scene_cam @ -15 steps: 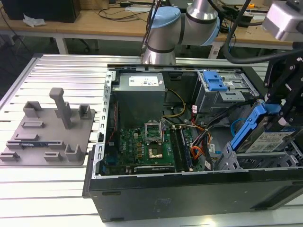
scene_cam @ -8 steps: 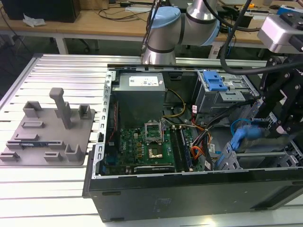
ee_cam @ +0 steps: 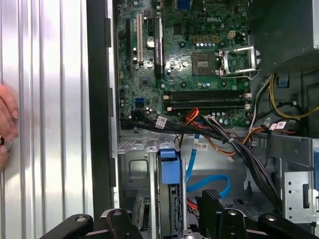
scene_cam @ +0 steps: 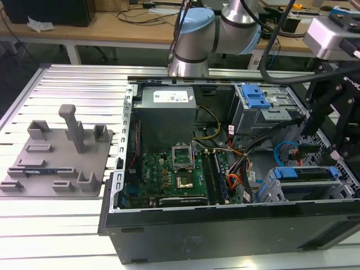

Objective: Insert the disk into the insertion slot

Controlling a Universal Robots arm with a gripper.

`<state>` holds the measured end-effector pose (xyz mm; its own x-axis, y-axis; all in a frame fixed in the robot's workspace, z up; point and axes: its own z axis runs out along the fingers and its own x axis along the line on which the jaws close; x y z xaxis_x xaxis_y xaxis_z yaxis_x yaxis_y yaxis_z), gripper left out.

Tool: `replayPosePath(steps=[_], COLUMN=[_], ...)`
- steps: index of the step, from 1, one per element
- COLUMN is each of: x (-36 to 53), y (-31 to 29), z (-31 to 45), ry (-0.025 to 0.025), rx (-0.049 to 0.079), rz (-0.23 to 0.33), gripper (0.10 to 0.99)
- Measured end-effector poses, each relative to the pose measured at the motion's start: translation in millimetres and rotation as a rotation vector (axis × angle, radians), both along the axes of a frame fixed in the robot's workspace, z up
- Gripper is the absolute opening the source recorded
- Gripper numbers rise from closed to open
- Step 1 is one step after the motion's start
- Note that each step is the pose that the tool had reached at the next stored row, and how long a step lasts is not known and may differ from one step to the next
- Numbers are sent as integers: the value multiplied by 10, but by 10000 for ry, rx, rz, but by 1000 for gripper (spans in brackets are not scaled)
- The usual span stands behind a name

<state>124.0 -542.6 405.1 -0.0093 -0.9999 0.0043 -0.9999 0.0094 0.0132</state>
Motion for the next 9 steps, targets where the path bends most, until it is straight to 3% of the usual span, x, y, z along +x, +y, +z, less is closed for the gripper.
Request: replayPosePath(steps=[2, 4, 5, 8, 9], x=[0, 0, 0, 0, 0], y=[75, 152, 188, 243, 268], z=[0, 0, 0, -1, 0], ry=[0, 0, 0, 0, 1], rx=[-99, -387, -665, -1291, -1598], rz=[0, 0, 0, 0, 0], gripper=[624, 624, 624, 624, 624])
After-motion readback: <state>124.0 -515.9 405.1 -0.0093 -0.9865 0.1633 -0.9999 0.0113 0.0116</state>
